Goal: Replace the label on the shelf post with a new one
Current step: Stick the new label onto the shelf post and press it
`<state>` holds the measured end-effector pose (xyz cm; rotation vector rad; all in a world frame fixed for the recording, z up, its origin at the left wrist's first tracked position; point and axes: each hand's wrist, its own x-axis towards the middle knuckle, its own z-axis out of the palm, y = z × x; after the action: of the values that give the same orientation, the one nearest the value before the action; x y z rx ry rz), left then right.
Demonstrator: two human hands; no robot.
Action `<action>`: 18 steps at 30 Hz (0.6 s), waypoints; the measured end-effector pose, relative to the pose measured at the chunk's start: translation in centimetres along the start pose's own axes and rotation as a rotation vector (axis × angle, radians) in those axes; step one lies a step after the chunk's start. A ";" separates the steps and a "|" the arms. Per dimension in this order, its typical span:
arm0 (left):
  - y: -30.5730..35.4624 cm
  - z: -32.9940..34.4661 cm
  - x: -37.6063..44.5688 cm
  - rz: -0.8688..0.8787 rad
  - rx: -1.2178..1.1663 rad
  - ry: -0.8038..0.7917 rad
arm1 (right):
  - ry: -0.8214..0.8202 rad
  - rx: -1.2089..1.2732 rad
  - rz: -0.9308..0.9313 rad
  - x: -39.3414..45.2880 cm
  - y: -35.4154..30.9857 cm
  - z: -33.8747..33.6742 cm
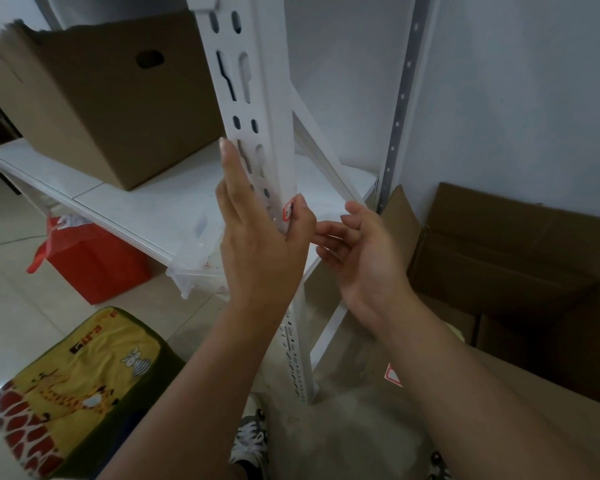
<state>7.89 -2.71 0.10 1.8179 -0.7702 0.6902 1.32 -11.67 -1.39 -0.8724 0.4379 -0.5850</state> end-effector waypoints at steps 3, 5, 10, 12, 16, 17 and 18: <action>-0.1 0.0 -0.1 -0.034 -0.026 -0.016 | 0.017 -0.010 0.001 0.0 0.0 -0.2; 0.0 0.0 -0.1 -0.069 -0.053 -0.026 | 0.027 -0.029 0.005 -0.1 0.0 -0.2; 0.4 -0.2 0.1 -0.077 -0.044 -0.039 | 0.058 -0.078 -0.017 -0.2 -0.4 -0.6; 0.4 -0.5 0.1 -0.091 -0.063 -0.055 | 0.060 -0.081 -0.024 -0.2 -0.5 -0.7; 0.4 -0.9 0.3 -0.082 -0.017 -0.053 | 0.071 -0.096 -0.029 -0.4 -0.5 -0.7; 0.3 -0.8 0.4 -0.083 -0.010 -0.052 | 0.075 -0.105 -0.029 -0.4 -0.5 -0.7; 0.3 -0.8 0.4 -0.084 -0.008 -0.054 | 0.080 -0.115 -0.030 -0.4 -0.4 -0.7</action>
<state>7.86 -2.14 0.83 1.8571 -0.7263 0.5847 0.50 -11.99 -1.38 -0.9696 0.5355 -0.6285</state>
